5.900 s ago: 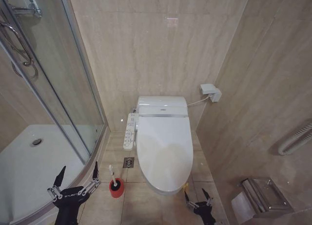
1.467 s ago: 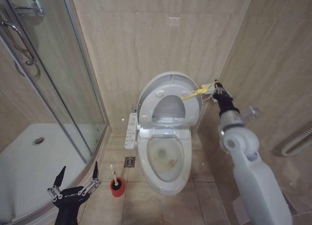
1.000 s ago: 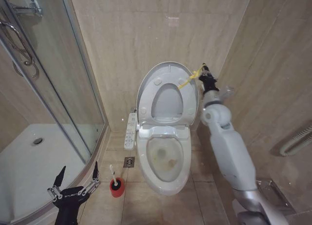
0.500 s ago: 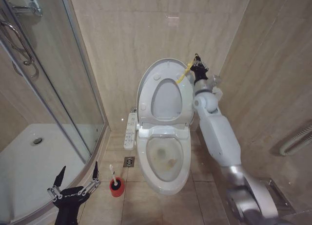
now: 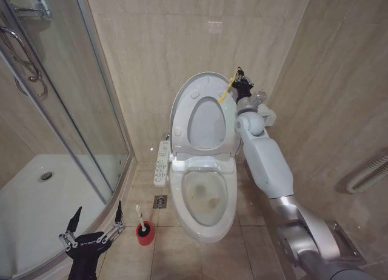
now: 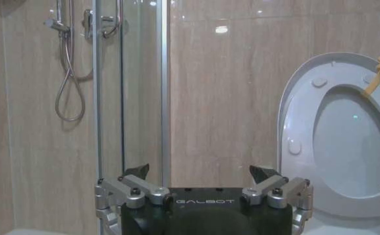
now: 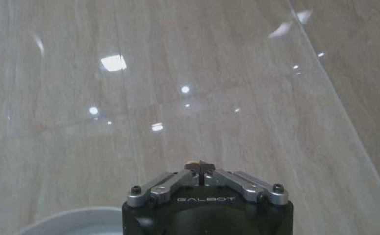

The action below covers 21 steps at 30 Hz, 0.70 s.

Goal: Open the toilet lid, clean the toilet bowl with a toilet brush, close the toilet lid, and flush.

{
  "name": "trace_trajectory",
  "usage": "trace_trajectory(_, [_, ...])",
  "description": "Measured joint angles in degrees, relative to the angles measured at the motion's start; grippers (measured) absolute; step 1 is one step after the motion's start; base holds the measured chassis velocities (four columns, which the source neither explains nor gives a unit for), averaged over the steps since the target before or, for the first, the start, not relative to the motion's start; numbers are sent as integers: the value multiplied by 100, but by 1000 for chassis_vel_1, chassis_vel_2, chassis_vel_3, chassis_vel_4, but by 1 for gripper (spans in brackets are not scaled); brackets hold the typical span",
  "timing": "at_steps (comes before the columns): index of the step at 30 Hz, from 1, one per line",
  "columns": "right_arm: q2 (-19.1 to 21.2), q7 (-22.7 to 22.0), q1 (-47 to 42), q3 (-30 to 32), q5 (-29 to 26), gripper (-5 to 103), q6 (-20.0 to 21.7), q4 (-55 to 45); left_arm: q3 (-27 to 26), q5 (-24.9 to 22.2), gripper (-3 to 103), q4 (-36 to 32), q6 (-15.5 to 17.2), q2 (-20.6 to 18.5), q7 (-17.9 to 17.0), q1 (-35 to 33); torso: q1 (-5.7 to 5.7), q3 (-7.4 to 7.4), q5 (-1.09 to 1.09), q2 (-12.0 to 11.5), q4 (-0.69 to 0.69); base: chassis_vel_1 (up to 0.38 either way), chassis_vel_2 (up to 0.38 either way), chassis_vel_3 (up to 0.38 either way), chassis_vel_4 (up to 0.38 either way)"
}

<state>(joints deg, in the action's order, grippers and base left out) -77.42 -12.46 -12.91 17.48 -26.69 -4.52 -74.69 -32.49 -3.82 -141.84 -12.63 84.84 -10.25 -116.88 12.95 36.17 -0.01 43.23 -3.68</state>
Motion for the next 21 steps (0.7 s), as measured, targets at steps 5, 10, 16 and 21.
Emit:
trace_trajectory(5, [24,6,41,43,187,1,-18,142,0,0,100,0,0,0,0,0,0,0,0,0,2,0,0,0,0])
trace_trajectory(10, [129,14,66,118,320,1,-1,242,0,0,100,0,0,0,0,0,0,1,0,0,4,0,0,0,0])
trace_trajectory(16, [203,66,30,133,448,1,35,349,0,0,100,0,0,0,0,0,0,1,1,0,0,0,0,0,0])
trace_trajectory(21, [209,129,31,176,634,1,27,518,0,0,100,0,0,0,0,0,0,1,1,0,0,0,0,0,0])
